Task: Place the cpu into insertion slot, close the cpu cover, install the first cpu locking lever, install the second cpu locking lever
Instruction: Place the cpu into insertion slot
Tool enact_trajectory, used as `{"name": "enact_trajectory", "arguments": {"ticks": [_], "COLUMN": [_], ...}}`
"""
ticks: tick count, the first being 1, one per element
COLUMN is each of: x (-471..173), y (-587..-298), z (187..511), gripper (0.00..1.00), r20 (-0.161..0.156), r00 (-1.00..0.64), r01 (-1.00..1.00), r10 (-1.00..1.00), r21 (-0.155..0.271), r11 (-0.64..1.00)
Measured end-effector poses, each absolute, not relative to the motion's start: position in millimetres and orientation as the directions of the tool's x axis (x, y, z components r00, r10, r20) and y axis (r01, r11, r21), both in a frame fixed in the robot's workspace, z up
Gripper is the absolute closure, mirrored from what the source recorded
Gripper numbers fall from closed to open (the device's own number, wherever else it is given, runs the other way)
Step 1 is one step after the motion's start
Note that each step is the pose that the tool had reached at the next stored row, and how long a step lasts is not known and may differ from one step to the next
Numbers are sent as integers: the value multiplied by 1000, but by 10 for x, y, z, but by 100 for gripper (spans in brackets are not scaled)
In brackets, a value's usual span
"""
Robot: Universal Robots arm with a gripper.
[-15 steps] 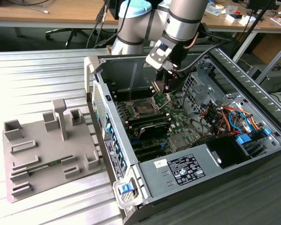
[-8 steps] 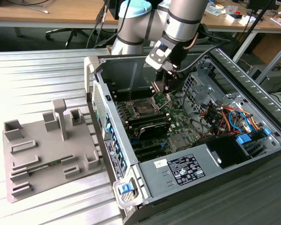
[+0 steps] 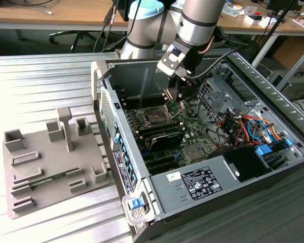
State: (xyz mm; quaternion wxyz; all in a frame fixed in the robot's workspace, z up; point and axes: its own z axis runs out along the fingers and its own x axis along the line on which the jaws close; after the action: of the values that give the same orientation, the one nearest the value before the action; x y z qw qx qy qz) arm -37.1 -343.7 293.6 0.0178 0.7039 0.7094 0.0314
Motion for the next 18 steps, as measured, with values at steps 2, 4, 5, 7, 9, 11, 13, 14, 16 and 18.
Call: {"name": "enact_trajectory", "arguments": {"ticks": [2, 4, 5, 7, 9, 11, 13, 14, 16, 18], "x": [-371, -372, -371, -372, -373, -374, -376, -377, -380, -380], "y": [-3437, -3437, -3437, -3437, -3437, -3437, -3437, -3437, -3436, -3436], "z": [2932, 2928, 2924, 2918, 2915, 2908, 2892, 2881, 2845, 2842], "gripper": [45, 45, 45, 45, 45, 45, 45, 45, 45, 45], "r20": [19, 19, 19, 19, 19, 19, 19, 19, 19, 19], "r00": [-8, -8, -8, -8, -8, -8, -8, -8, -8, -8], "r01": [998, 998, 998, 998, 998, 998, 998, 998, 998, 998], "r10": [1000, 1000, 1000, 1000, 1000, 1000, 1000, 1000, 1000, 1000], "r21": [70, 70, 70, 70, 70, 70, 70, 70, 70, 70], "r11": [7, 7, 7, 7, 7, 7, 7, 7, 7, 7]}}
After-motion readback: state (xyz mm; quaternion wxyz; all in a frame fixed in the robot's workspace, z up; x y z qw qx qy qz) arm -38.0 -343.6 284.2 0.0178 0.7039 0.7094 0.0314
